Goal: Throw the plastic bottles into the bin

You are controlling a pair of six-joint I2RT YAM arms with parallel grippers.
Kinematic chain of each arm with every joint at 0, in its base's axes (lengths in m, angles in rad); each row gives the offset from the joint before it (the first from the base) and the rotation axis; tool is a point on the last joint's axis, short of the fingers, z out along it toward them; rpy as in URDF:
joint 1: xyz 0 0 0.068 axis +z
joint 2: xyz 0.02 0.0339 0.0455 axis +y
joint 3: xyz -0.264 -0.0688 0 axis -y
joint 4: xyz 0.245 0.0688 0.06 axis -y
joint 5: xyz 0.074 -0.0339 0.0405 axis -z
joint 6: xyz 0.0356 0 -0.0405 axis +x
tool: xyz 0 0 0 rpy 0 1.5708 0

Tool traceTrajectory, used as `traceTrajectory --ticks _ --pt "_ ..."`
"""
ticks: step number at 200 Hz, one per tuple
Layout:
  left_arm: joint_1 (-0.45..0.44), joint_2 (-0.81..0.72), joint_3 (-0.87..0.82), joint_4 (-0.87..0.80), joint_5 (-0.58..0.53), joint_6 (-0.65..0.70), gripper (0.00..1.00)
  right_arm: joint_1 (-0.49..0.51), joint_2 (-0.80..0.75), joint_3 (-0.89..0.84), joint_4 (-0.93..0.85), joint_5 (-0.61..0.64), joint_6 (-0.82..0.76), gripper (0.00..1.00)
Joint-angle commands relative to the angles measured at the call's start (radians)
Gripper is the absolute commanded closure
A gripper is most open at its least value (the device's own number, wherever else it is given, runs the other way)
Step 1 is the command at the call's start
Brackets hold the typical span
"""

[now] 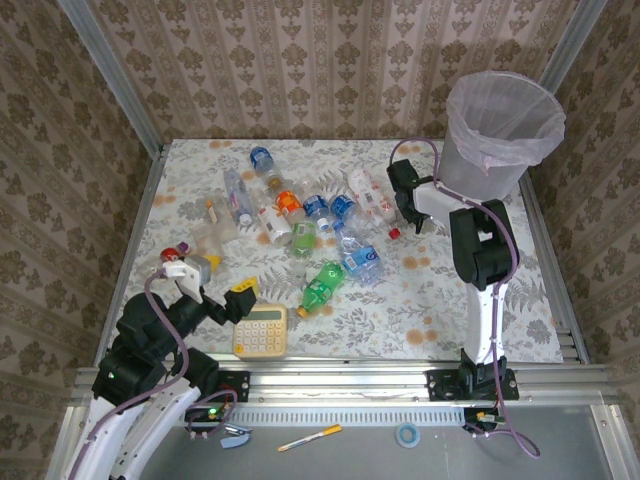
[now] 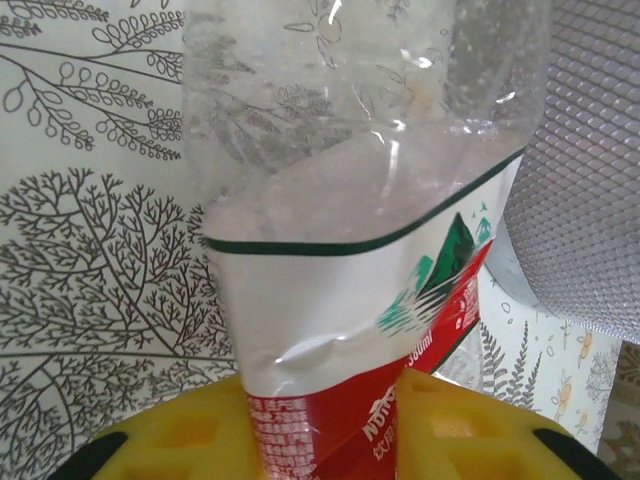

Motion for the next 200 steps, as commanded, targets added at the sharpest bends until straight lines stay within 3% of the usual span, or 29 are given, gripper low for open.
traceTrajectory --ticks 1,48,75,200 --pt "-0.006 0.006 -0.008 0.016 0.011 0.020 0.00 -0.001 -0.035 -0.039 -0.021 -0.028 0.041 0.73" --pt "-0.005 0.008 -0.008 0.017 0.012 0.021 0.00 0.005 -0.116 -0.088 -0.001 -0.049 0.072 0.84" --pt "-0.005 0.008 -0.010 0.017 0.011 0.022 0.00 0.013 -0.191 -0.126 0.003 -0.064 0.108 0.86" --pt "-0.004 0.007 -0.005 0.014 0.011 0.021 0.00 0.095 -0.830 -0.285 0.087 -0.210 0.187 0.90"
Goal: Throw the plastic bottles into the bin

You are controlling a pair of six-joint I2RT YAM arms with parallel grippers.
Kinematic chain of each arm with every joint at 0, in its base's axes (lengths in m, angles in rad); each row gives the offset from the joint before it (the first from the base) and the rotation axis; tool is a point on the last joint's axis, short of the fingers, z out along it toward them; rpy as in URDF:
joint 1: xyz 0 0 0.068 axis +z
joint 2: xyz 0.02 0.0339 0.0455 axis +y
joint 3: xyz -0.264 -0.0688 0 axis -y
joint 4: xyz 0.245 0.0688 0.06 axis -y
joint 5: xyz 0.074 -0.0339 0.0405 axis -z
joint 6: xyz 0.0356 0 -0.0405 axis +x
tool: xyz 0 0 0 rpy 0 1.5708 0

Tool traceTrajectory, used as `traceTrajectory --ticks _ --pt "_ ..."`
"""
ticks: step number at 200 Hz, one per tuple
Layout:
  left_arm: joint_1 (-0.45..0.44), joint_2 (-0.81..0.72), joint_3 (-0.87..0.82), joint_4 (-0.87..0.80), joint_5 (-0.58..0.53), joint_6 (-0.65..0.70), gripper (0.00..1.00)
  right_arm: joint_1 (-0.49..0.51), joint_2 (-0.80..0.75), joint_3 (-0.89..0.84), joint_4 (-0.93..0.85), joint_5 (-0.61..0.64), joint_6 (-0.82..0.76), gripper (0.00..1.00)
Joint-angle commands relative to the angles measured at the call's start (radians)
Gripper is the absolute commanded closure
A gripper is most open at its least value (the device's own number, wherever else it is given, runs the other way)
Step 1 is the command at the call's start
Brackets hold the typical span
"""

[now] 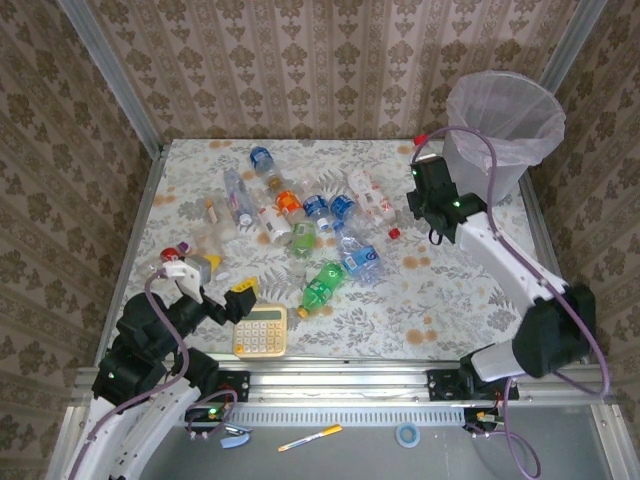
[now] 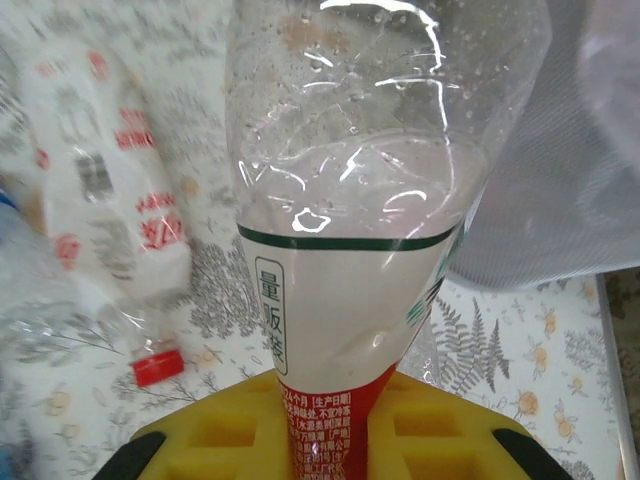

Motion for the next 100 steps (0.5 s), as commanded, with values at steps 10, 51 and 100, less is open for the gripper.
traceTrajectory --ticks 10,51,100 --pt "-0.004 0.006 -0.005 0.014 0.011 0.018 0.00 0.010 -0.182 -0.018 0.078 -0.047 0.027 0.89" --pt "-0.004 0.006 -0.005 0.014 0.009 0.018 0.00 0.010 -0.386 -0.036 0.202 -0.080 0.016 0.88" --pt "-0.004 0.007 -0.006 0.014 0.008 0.018 0.00 0.010 -0.550 -0.074 0.424 -0.131 -0.060 0.88"
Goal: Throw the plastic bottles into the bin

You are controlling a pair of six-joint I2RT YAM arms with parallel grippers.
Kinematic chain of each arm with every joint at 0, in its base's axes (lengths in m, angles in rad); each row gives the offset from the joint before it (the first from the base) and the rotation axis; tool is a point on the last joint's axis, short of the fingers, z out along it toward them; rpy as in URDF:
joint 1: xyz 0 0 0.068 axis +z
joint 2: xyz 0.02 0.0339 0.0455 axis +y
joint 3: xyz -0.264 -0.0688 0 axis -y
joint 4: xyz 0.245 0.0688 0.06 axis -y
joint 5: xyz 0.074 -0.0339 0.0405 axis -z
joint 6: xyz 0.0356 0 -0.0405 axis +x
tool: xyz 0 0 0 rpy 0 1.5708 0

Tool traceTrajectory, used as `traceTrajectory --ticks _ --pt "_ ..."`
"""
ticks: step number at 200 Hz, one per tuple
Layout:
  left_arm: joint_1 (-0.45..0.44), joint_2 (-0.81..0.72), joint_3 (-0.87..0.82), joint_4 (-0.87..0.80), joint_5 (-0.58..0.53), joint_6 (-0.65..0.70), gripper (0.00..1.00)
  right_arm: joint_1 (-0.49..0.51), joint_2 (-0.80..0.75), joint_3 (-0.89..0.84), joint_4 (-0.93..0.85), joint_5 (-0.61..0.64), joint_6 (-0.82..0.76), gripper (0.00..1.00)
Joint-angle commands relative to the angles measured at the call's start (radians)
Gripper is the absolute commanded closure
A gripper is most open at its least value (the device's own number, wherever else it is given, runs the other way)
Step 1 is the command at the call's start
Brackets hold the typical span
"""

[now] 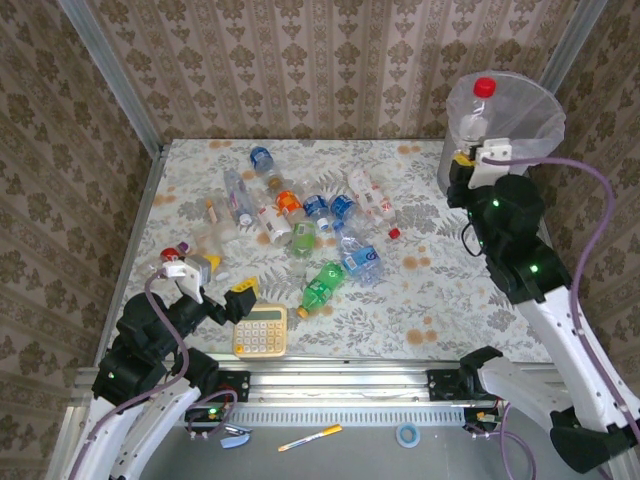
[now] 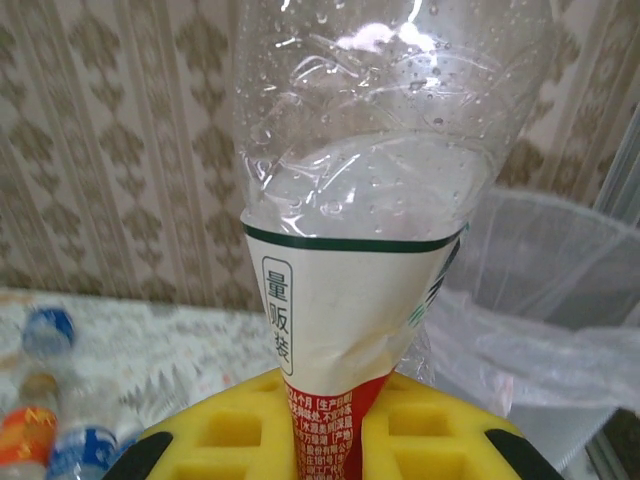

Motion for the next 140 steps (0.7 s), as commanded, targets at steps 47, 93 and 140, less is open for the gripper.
traceTrajectory --ticks 47,93,140 --pt "-0.004 0.005 -0.006 0.014 0.005 0.018 0.00 0.004 -0.143 -0.098 0.408 -0.065 -0.153 0.92" --pt "-0.004 0.004 -0.006 0.014 0.003 0.018 0.00 0.002 -0.117 -0.068 0.424 -0.058 -0.207 0.93" --pt "-0.004 0.004 -0.008 0.014 0.001 0.019 0.00 -0.101 0.033 0.066 0.262 -0.040 -0.142 0.94"
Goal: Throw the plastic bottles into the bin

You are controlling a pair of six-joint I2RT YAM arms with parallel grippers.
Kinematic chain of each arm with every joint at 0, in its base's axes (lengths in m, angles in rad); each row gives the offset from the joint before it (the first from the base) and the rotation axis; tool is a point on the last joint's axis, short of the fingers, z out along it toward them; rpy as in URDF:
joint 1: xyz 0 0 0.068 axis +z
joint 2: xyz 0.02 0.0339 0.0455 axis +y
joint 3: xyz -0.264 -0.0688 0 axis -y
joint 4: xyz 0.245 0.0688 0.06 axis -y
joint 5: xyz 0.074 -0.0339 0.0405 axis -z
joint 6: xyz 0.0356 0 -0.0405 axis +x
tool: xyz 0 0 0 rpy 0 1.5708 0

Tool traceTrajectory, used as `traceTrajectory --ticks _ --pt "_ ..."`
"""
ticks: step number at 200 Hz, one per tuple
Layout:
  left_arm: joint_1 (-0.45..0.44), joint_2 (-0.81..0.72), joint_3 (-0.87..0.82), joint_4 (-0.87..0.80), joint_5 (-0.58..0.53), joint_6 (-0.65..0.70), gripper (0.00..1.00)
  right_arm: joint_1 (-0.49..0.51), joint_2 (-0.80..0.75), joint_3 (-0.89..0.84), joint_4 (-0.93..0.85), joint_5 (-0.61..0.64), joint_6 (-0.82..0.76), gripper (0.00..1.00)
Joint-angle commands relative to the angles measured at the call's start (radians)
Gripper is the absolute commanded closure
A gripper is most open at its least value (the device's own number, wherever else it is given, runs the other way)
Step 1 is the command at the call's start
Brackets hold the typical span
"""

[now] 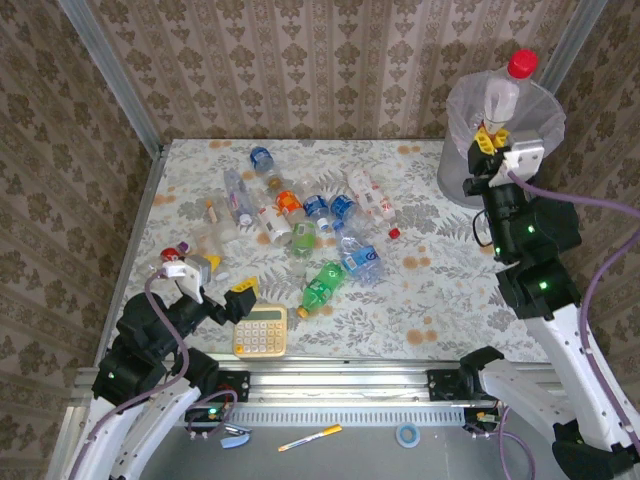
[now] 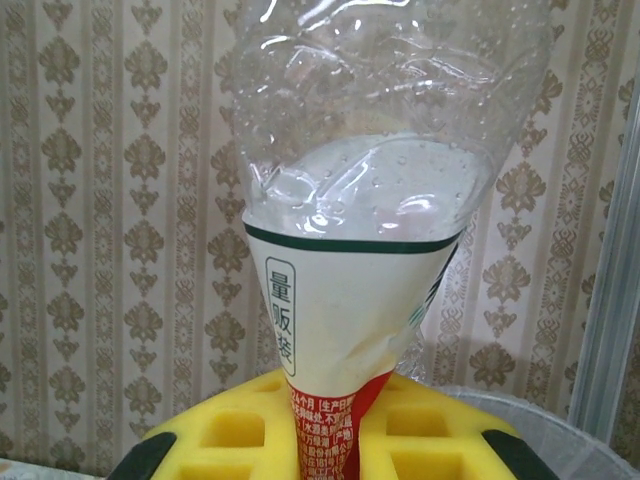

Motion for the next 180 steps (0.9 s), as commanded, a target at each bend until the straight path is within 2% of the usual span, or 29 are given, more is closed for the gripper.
traceTrajectory --ticks 1,26,38,46,49,51,53,66,68,79,99,133,180 --pt "-0.004 0.004 -0.008 0.014 0.001 0.019 0.00 -0.077 0.081 0.098 -0.096 0.015 0.047 0.94" --pt "-0.004 0.005 -0.009 0.014 0.002 0.019 0.00 -0.244 0.328 0.374 -0.454 -0.057 0.215 0.95" --pt "-0.004 0.006 -0.009 0.014 0.003 0.019 0.00 -0.288 0.462 0.532 -0.654 -0.092 0.265 0.90" --pt "-0.004 0.007 -0.008 0.012 0.008 0.019 0.00 -0.312 0.546 0.627 -0.771 -0.115 0.299 0.79" --pt "-0.004 0.009 -0.008 0.014 0.009 0.019 0.00 -0.324 0.592 0.665 -0.811 -0.127 0.312 0.72" --pt "-0.004 0.010 -0.008 0.014 0.010 0.019 0.00 -0.327 0.601 0.674 -0.823 -0.129 0.318 0.71" --pt "-0.004 0.010 -0.009 0.013 0.011 0.019 0.00 -0.335 0.626 0.700 -0.852 -0.136 0.330 0.65" --pt "-0.004 0.019 -0.007 0.010 0.010 0.022 0.00 -0.357 0.711 0.782 -0.942 -0.155 0.370 0.43" --pt "-0.004 0.020 -0.007 0.009 0.008 0.021 0.00 -0.361 0.729 0.803 -0.963 -0.159 0.377 0.37" --pt "-0.004 0.031 -0.003 0.000 0.001 0.022 0.00 -0.364 0.776 0.854 -1.017 -0.157 0.390 0.30" --pt "-0.004 0.050 0.003 -0.009 0.000 0.021 0.00 -0.364 0.763 0.814 -0.985 -0.156 0.404 0.24" --pt "-0.004 0.054 0.003 -0.011 -0.001 0.019 0.00 -0.367 0.603 0.649 -0.833 -0.150 0.405 0.08" --pt "-0.004 0.053 0.004 -0.012 -0.003 0.019 0.00 -0.371 0.558 0.668 -0.902 -0.197 0.369 0.06"
